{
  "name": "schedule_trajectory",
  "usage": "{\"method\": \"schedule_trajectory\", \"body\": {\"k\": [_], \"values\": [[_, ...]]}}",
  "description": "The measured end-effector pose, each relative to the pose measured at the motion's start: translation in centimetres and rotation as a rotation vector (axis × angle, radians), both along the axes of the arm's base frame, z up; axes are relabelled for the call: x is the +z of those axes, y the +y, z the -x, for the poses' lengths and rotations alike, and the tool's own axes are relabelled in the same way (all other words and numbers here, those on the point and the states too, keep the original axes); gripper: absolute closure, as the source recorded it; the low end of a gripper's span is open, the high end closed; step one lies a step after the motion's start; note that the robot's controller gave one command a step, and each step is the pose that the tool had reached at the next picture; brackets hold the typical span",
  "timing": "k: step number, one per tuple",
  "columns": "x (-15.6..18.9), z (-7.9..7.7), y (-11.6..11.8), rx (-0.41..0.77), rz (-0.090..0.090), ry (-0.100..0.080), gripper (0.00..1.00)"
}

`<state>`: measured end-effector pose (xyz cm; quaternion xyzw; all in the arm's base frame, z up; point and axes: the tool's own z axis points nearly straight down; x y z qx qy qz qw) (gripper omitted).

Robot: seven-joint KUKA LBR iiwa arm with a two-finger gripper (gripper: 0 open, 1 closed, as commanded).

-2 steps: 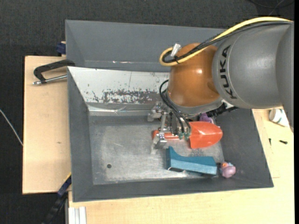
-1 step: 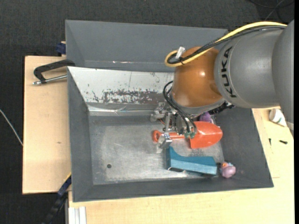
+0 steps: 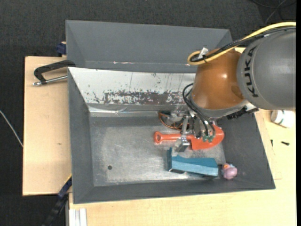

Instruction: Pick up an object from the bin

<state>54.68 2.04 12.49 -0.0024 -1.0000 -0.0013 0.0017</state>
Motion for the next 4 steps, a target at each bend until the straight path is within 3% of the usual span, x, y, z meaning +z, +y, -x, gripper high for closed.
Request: {"method": "schedule_trajectory", "body": {"k": [1, 2, 3, 4], "values": [[-0.6, 0.5, -2.9, -0.081, 0.005, -0.019, 0.0], [-2.4, 0.0, -2.1, 0.058, 0.004, -0.02, 0.0], [-4.9, -2.8, -3.3, 0.244, -0.002, 0.0, 1.0], [-4.9, -2.8, -3.3, 0.244, -0.002, 0.0, 1.0]]}}
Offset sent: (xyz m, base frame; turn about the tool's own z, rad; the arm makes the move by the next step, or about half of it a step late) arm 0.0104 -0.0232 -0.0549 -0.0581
